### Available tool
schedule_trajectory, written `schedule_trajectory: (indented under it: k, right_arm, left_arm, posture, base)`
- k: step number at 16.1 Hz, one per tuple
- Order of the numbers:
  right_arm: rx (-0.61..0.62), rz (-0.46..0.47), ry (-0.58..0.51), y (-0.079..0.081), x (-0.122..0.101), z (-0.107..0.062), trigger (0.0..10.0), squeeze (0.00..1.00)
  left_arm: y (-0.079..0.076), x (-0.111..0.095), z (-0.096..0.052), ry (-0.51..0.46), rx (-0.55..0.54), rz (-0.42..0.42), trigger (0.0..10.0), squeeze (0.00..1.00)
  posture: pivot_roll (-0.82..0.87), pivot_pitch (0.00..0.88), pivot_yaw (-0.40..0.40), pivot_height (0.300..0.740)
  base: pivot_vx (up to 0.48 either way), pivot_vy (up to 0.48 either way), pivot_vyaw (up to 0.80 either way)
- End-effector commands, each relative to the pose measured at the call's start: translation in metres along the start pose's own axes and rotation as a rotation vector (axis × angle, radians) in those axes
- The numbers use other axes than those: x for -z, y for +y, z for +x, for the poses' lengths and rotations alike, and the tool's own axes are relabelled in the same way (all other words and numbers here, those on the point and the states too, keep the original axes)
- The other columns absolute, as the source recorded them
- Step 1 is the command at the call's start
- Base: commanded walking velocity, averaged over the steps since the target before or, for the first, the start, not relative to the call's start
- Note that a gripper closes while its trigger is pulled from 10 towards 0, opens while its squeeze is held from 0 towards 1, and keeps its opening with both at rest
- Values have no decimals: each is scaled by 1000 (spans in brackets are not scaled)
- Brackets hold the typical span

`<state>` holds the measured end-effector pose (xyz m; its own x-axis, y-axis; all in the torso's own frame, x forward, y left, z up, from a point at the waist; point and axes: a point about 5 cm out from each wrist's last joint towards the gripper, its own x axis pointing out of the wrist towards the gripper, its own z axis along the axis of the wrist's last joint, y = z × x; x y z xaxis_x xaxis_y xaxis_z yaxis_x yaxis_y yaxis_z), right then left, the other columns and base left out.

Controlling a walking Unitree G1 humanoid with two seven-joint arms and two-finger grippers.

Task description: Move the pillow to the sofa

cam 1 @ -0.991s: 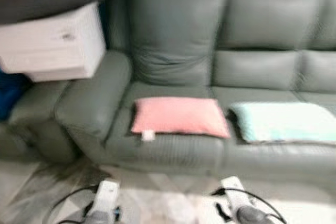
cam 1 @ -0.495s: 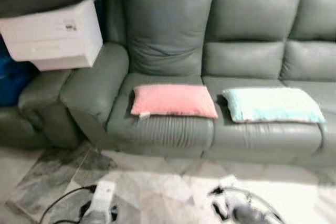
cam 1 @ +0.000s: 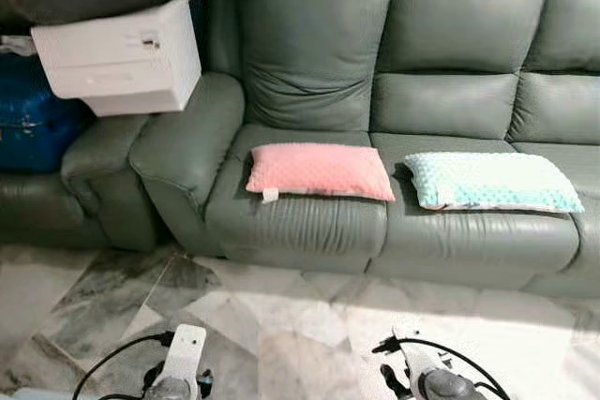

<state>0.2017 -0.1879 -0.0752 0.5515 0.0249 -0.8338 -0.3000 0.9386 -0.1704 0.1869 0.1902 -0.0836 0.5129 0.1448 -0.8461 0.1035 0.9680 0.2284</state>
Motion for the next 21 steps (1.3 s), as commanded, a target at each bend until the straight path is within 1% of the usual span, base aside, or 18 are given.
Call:
schedule_trajectory:
  k: [1, 3, 6, 21]
  right_arm:
    - [14, -4, -13, -5, -5, 0, 10000, 0]
    - [12, -9, -11, -5, -4, 0, 10000, 0]
    - [6, -17, -7, -4, -3, 0, 10000, 0]
    - [4, -25, 3, -4, 0, 0, 10000, 0]
  left_arm:
    - [0, -5, 0, -14, 11, 6, 10000, 0]
    - [0, -6, 0, -18, 20, 20, 10000, 0]
    - [-1, -6, 0, -16, 29, 8, 10000, 0]
    - [-2, -3, 0, -9, 36, 16, 10000, 0]
  posture:
    - [-88, 0, 10, 740]
    - [-88, 0, 10, 740]
    - [-89, 0, 11, 740]
    - [-94, 0, 15, 740]
  base:
    - [0, 0, 0]
    - [0, 0, 0]
    - [0, -84, 0]
    - [0, -374, 0]
